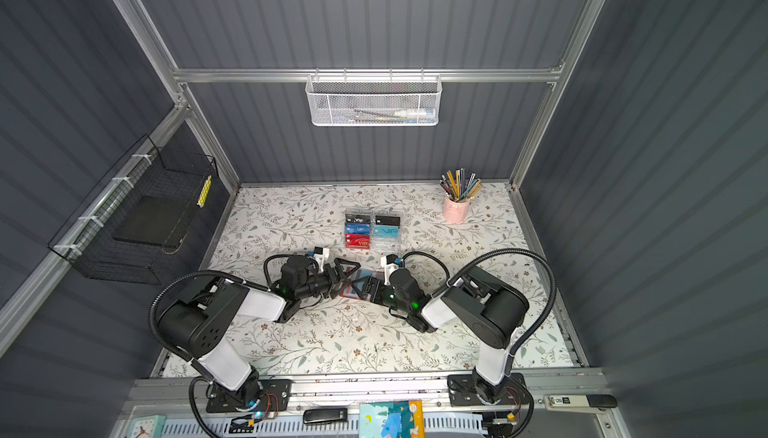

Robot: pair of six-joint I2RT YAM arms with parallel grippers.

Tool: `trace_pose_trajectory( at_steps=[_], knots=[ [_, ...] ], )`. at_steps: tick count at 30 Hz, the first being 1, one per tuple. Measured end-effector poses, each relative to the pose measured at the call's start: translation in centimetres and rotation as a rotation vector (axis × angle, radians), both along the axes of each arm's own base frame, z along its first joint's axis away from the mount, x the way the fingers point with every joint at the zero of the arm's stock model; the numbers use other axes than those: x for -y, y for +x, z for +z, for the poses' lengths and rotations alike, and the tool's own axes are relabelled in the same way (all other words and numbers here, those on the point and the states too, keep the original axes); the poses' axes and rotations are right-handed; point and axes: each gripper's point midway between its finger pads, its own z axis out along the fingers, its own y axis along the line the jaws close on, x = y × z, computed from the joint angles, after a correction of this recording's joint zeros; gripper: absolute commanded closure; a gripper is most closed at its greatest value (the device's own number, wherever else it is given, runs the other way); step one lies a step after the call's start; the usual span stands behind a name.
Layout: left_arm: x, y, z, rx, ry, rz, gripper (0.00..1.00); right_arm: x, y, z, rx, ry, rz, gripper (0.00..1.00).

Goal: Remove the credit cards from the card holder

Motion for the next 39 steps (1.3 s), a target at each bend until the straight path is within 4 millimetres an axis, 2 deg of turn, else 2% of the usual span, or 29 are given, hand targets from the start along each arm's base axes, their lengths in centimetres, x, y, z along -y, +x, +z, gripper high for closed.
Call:
trace_pose_trajectory(
  at_steps=[15,39],
  knots=[
    [-0.22,0.04,0.0,0.015,-0.007,0.012,0.0,-0.37,0.21,0.64,0.014,0.133,-0.025,0.08],
    [-0.15,0.15,-0.01,0.014,-0.017,0.015,0.0,-0.02,-0.18,0.81,0.031,0.162,-0.02,0.09]
  ],
)
